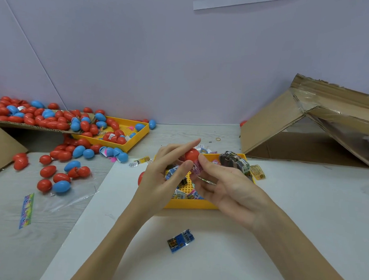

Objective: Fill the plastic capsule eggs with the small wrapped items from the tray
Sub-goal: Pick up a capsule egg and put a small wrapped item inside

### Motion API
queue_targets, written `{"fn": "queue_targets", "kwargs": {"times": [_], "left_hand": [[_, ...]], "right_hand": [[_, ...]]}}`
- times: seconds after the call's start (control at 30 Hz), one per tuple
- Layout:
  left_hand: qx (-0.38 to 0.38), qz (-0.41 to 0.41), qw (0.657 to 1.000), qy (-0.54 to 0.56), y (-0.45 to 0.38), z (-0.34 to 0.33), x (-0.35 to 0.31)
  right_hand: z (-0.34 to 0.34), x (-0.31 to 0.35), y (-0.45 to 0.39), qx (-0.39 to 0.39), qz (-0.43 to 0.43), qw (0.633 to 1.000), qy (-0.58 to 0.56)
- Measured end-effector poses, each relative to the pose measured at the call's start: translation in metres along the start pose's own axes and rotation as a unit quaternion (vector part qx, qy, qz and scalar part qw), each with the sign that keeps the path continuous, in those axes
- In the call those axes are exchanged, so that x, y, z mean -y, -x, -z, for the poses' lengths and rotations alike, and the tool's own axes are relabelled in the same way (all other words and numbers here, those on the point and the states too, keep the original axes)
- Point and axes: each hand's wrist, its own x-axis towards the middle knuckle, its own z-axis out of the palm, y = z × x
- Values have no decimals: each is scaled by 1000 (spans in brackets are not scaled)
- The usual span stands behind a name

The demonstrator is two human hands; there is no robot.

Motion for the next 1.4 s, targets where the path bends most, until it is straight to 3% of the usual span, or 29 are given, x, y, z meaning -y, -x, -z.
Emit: {"fn": "queue_targets", "kwargs": {"times": [0.2,0.5,0.83,1.0,1.2,1.4], "left_hand": [[-47,-44,998,-28,0,-4,1],[-69,-10,998,3,1,-7,0],[19,65,995,76,1,-4,-1],[-19,20,999,43,0,-2,6],[11,-8,1000,-3,-1,1,14],[-33,-95,990,-96,-2,1,18]], "right_hand": [[-1,-2,-1,26,-36,997,-57],[-1,-6,-4,38,-75,988,-129],[5,-4,-7,1,-13,999,-35],[6,-6,-5,17,26,999,30],[7,-9,-1,8,45,995,94],[7,-11,-2,2,83,988,130]]}}
